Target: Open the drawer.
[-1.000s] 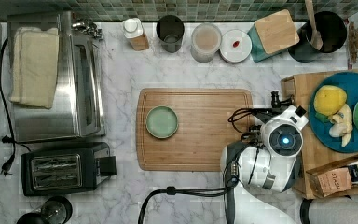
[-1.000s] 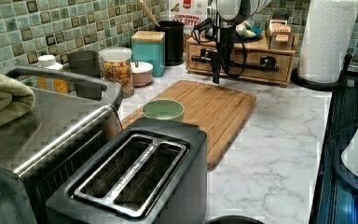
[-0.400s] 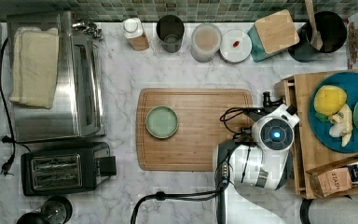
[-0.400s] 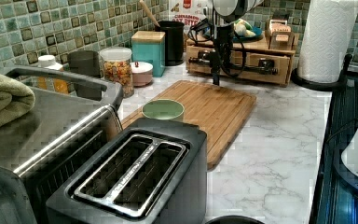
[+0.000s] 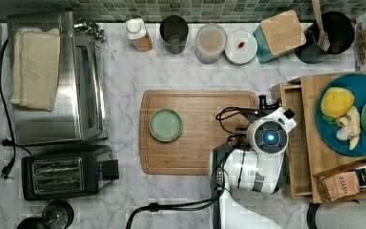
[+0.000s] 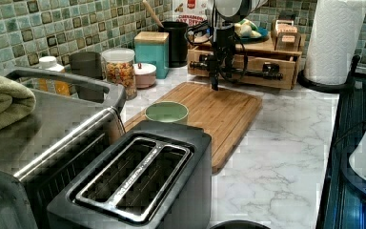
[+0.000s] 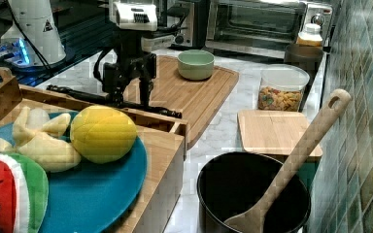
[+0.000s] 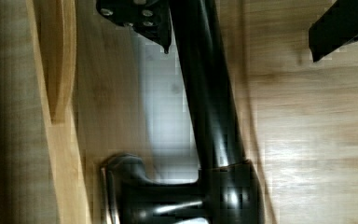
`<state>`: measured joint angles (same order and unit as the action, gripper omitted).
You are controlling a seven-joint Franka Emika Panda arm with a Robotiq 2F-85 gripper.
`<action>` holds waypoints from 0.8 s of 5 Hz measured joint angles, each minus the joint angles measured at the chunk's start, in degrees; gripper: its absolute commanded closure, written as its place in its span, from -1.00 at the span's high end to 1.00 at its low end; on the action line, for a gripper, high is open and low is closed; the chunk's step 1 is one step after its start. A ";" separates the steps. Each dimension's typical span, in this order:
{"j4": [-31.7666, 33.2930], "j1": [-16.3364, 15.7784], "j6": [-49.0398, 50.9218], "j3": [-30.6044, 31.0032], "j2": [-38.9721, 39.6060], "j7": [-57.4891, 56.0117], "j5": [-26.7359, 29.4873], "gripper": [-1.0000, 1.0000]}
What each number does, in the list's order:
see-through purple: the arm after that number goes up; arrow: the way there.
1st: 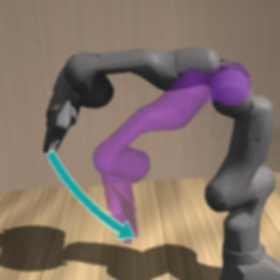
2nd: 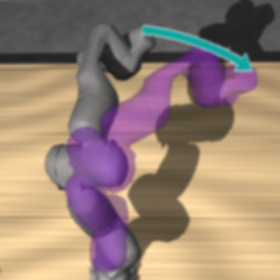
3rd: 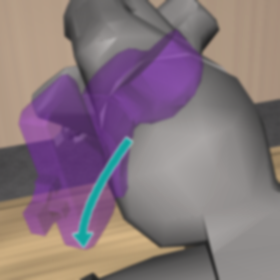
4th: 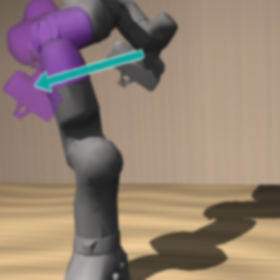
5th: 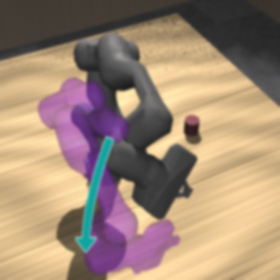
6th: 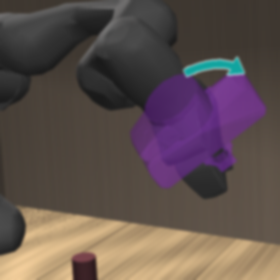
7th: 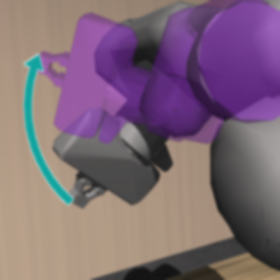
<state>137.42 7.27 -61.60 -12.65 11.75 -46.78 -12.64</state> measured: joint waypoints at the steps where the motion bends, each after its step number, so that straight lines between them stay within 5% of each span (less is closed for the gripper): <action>1: 1.12 -0.66 1.40 2.36 -1.41 4.42 0.00 1.00; 4: 4.25 -5.59 4.08 8.15 -3.94 9.57 2.79 1.00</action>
<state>141.67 1.69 -57.52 -4.49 7.81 -37.21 -9.85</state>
